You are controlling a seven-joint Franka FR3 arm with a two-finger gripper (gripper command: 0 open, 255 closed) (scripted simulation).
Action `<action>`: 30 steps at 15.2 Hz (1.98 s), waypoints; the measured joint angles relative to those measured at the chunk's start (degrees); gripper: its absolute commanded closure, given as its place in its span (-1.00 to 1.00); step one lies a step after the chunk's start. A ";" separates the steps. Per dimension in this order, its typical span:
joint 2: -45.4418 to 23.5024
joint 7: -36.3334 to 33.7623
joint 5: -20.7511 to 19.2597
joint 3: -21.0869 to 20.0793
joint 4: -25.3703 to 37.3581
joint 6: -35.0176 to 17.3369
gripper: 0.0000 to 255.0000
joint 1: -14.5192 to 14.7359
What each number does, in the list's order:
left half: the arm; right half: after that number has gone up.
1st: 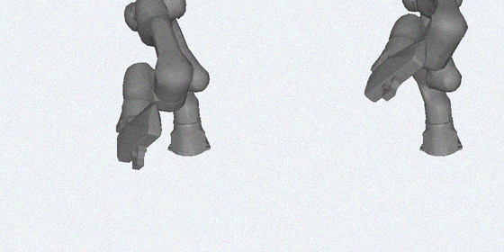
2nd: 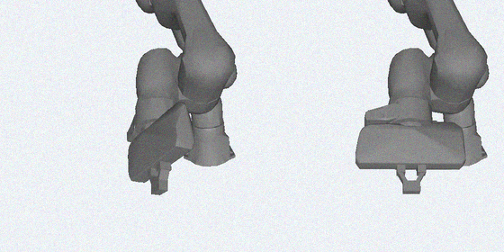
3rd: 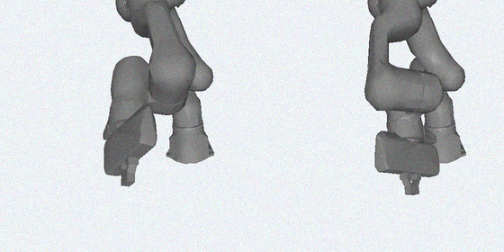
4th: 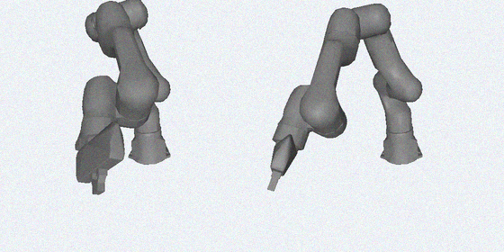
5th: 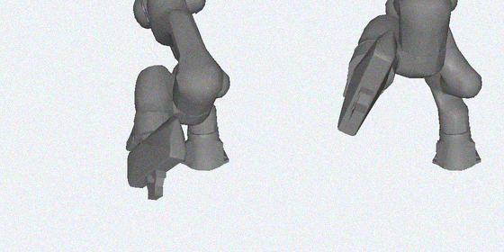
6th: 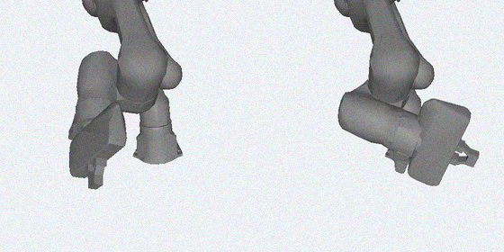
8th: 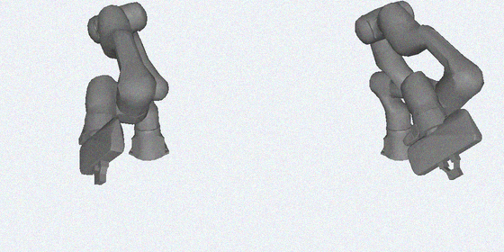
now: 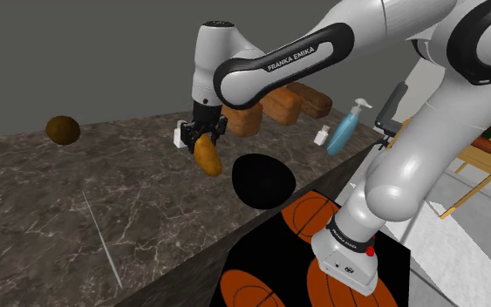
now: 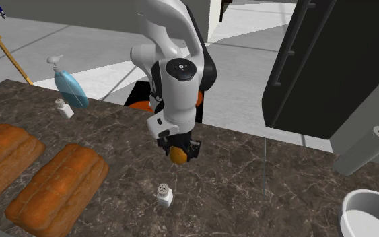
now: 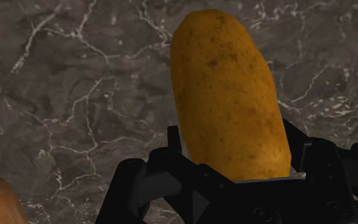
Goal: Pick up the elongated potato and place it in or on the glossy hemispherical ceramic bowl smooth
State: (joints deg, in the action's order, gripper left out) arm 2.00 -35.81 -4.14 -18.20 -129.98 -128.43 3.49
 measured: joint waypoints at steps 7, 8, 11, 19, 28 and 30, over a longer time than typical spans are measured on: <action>3.01 1.14 1.38 0.11 2.50 5.30 1.00 0.09; 3.31 1.37 1.51 0.19 3.02 6.11 1.00 0.05; 3.99 1.70 1.80 0.26 4.68 8.41 1.00 0.05; 5.96 2.63 2.54 0.57 8.87 14.44 1.00 0.00; 14.19 4.07 4.99 1.20 4.78 18.29 1.00 0.61; 19.03 4.53 6.29 1.49 0.95 19.15 1.00 1.29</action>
State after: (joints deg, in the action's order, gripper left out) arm 21.04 -31.29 2.15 -16.71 -129.02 -109.28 4.78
